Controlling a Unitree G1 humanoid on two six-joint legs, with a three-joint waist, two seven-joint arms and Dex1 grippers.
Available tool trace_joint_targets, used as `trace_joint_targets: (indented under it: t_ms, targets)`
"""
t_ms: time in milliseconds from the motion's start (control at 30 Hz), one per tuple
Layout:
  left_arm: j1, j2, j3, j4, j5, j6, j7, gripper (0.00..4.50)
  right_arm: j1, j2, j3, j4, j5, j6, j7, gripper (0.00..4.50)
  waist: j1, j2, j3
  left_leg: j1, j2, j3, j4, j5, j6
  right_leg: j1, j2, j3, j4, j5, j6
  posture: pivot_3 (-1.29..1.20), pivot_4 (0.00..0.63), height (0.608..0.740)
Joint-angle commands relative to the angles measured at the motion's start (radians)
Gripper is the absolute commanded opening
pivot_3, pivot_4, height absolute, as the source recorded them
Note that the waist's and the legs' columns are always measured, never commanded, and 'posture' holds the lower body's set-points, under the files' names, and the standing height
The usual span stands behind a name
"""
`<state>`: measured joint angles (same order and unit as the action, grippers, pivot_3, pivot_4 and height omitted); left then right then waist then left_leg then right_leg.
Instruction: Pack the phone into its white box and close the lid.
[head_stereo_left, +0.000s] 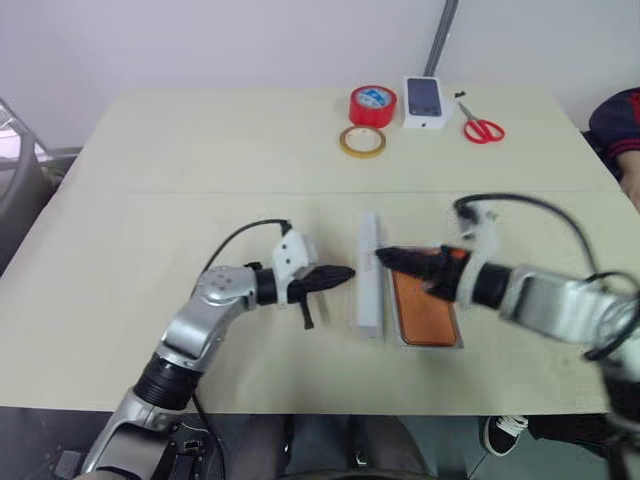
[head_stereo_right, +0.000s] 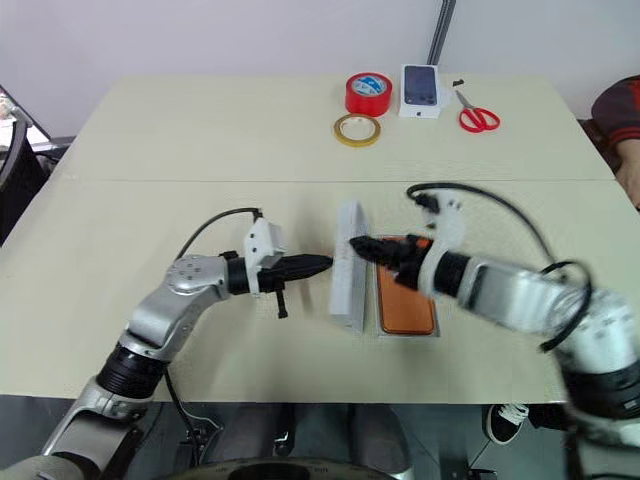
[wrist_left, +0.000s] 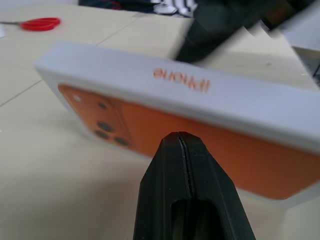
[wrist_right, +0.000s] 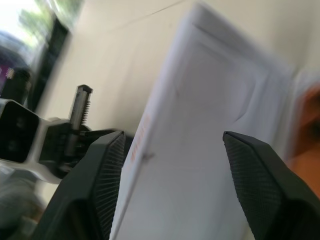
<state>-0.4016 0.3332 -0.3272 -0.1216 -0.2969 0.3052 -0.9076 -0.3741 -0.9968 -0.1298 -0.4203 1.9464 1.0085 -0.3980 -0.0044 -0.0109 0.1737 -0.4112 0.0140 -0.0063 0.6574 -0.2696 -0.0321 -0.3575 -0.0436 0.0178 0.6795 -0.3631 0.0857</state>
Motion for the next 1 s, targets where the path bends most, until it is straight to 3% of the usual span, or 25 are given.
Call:
trace_joint_targets:
  t_ms: [33, 233, 467, 700, 1000]
  targets:
    - [-0.058, -0.064, -0.059, 0.040, 0.031, 0.006, 0.008, 0.00, -0.018, -0.122, -0.023, 0.036, -0.113, 0.081, 0.122, 2.96, 0.002, -0.001, 0.000, 0.000, 0.000, 0.000, 0.000, 0.000, 0.000, 0.000, 0.000, 0.000, 0.000, 0.000, 0.000, 0.00, 0.150, 0.740]
    - [-0.122, -0.152, -0.070, 0.108, 0.046, 0.029, 0.029, 0.00, 0.031, -0.246, 0.028, -0.016, -0.520, 0.106, 0.372, 0.15, 0.003, 0.000, 0.000, 0.000, 0.000, 0.001, 0.001, -0.001, 0.001, 0.000, 0.001, 0.001, 0.000, 0.000, 0.000, 0.00, 0.150, 0.740]
    - [-0.119, -0.082, 0.023, 0.051, 0.012, 0.112, 0.041, 0.00, 0.099, -0.309, 0.096, -0.122, -0.882, 0.055, 0.566, 0.06, -0.006, 0.000, -0.001, 0.000, 0.001, 0.000, 0.001, -0.001, 0.001, -0.001, 0.001, 0.001, 0.000, 0.000, 0.000, 0.00, 0.150, 0.740]
    - [-0.123, 0.041, -0.018, 0.072, 0.085, 0.135, 0.018, 0.00, 0.133, -0.242, 0.119, -0.149, -1.057, 0.039, 0.656, 0.06, -0.003, 0.000, -0.001, 0.000, 0.000, 0.000, 0.001, -0.001, 0.001, 0.000, 0.001, 0.001, 0.000, 0.000, 0.000, 0.00, 0.150, 0.740]
    - [-0.199, -0.084, -0.092, 0.232, 0.142, 0.096, 0.008, 0.00, 0.104, -0.145, 0.167, -0.149, -1.201, 0.059, 0.727, 0.06, 0.011, 0.000, 0.000, -0.001, 0.000, 0.001, 0.003, -0.001, 0.001, 0.000, 0.000, 0.001, 0.001, 0.000, 0.000, 0.00, 0.150, 0.740]
